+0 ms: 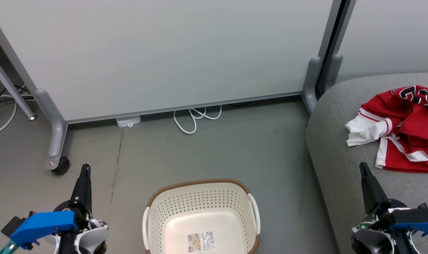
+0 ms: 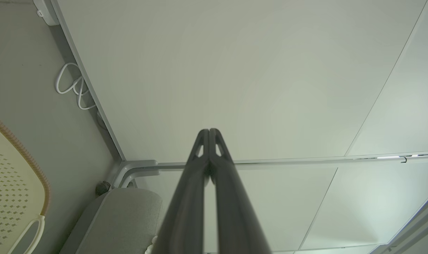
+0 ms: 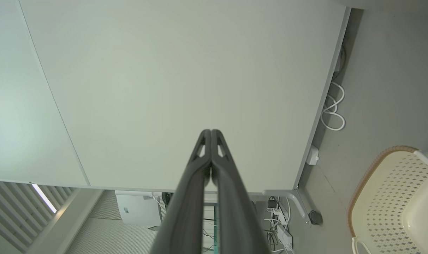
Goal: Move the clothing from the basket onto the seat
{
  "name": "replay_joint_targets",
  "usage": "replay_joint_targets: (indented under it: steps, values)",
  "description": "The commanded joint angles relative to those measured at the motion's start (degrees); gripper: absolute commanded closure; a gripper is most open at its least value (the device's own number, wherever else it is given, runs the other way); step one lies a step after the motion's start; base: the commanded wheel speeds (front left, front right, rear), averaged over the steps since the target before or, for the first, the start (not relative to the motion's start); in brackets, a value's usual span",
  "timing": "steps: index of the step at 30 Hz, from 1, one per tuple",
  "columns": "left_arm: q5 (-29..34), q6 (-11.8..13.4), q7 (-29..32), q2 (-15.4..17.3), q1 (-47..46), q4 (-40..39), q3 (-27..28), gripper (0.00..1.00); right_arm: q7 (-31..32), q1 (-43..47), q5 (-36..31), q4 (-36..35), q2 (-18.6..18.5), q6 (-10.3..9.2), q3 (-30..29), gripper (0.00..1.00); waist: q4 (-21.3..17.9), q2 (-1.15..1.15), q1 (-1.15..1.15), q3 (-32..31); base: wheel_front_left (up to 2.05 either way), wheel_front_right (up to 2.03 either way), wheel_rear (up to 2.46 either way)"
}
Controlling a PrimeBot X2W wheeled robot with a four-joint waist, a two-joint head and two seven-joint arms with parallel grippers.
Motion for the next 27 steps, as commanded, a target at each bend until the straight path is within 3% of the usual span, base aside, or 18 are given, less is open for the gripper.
replay_joint_targets:
  steps: [1, 27]
  values:
    - [-0.2, -0.2, 0.2, -0.1, -0.5, -0.2, 0.1, 1.00, 0.1, -0.8, 0.2, -0.1, -0.2, 0.02, -0.1, 1.00, 0.0, 0.00, 0.00, 0.0, 0.00, 0.00, 0.00]
    - [-0.2, -0.2, 0.2, -0.1, -0.5, -0.2, 0.1, 1.00, 0.1, -0.8, 0.2, -0.1, -0.2, 0.02, -0.1, 1.00, 0.0, 0.00, 0.00, 0.0, 0.00, 0.00, 0.00]
